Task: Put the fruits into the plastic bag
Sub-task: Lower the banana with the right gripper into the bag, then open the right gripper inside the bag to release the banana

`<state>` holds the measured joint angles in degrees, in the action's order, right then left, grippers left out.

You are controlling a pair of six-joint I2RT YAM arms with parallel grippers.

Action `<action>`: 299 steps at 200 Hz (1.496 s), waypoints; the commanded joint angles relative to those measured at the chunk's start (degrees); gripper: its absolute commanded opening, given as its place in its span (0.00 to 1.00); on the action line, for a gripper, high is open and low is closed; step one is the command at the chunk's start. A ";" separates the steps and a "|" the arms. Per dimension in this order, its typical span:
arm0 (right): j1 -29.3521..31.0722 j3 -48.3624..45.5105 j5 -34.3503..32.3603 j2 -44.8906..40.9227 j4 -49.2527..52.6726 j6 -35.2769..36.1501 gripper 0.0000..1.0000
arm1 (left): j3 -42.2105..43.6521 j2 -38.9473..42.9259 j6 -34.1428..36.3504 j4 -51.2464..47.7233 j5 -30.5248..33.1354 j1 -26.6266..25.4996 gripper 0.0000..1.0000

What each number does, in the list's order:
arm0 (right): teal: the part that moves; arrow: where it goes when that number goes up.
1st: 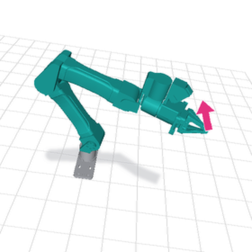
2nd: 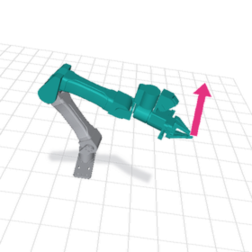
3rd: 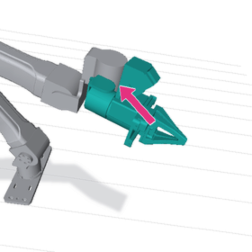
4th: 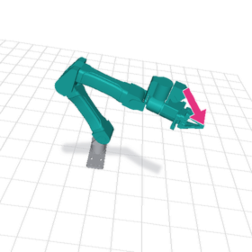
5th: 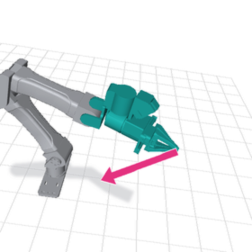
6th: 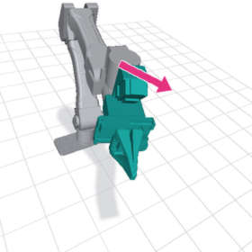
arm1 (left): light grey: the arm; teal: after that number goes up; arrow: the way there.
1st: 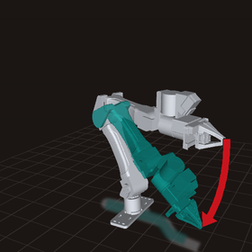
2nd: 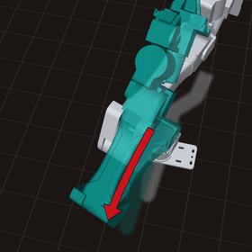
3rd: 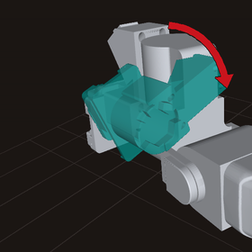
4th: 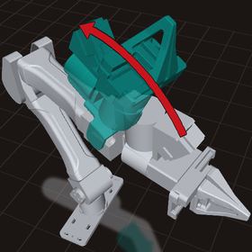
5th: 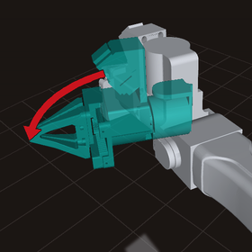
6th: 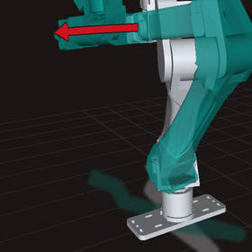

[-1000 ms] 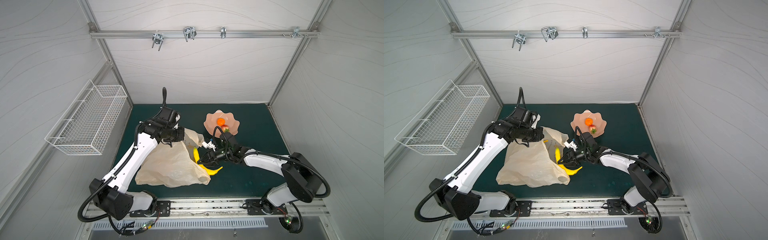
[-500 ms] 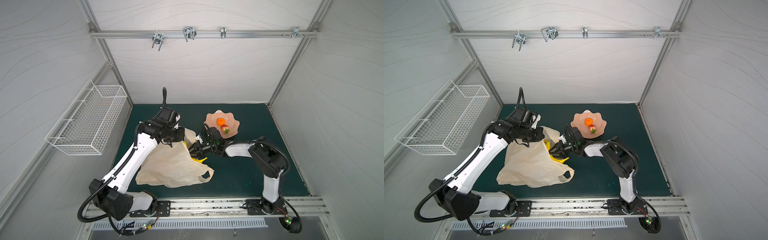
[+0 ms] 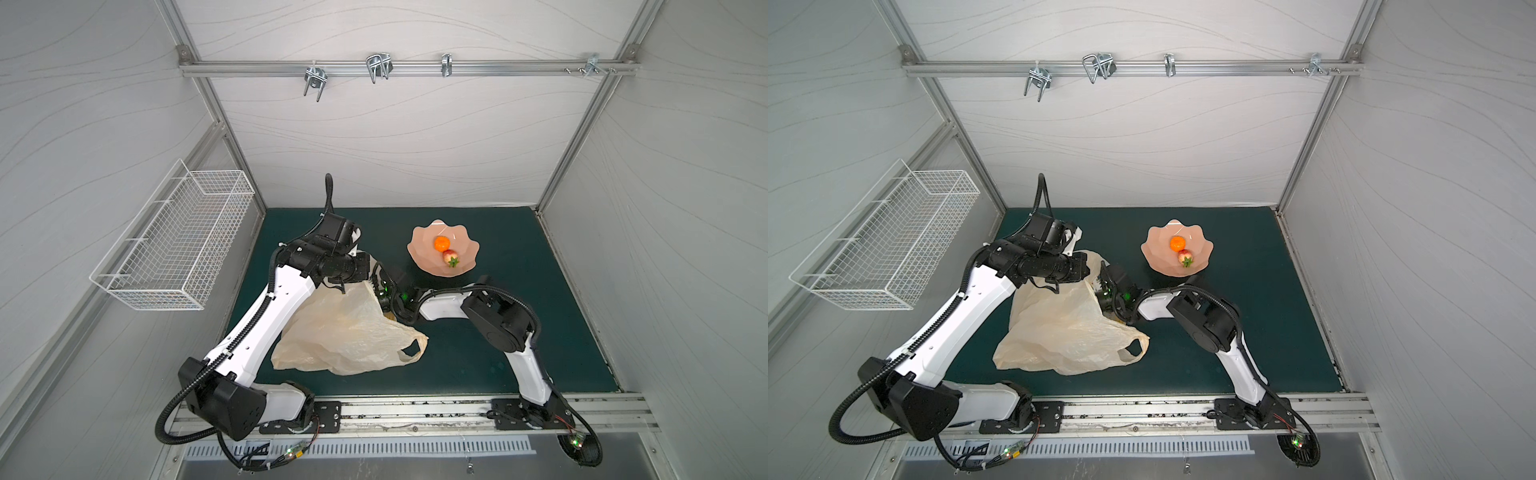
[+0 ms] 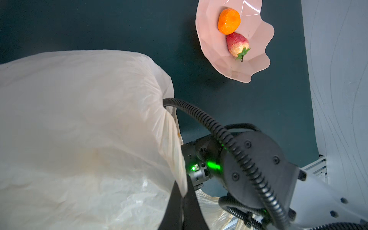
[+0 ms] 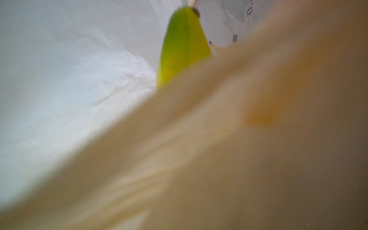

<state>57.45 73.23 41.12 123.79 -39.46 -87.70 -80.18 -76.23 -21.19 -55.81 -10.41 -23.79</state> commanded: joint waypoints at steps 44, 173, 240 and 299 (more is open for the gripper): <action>2.67 5.25 -5.62 4.67 4.21 -4.76 0.46 | -1.70 0.35 1.81 -0.16 0.62 -0.21 0.00; -0.90 -2.02 -6.43 -7.83 17.48 7.75 0.99 | -0.59 1.65 1.47 0.70 1.60 -0.20 0.00; -2.90 -8.65 -8.53 -15.50 18.28 9.58 0.99 | -0.46 1.60 1.49 1.00 1.81 -0.23 0.00; -5.36 -16.63 -9.85 -24.99 19.87 12.26 0.99 | -0.74 0.73 1.68 1.22 1.58 -0.16 0.00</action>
<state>53.21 58.54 32.47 103.92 -21.47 -77.38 -80.14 -75.55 -20.12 -55.96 -9.23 -23.79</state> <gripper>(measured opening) 0.990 0.047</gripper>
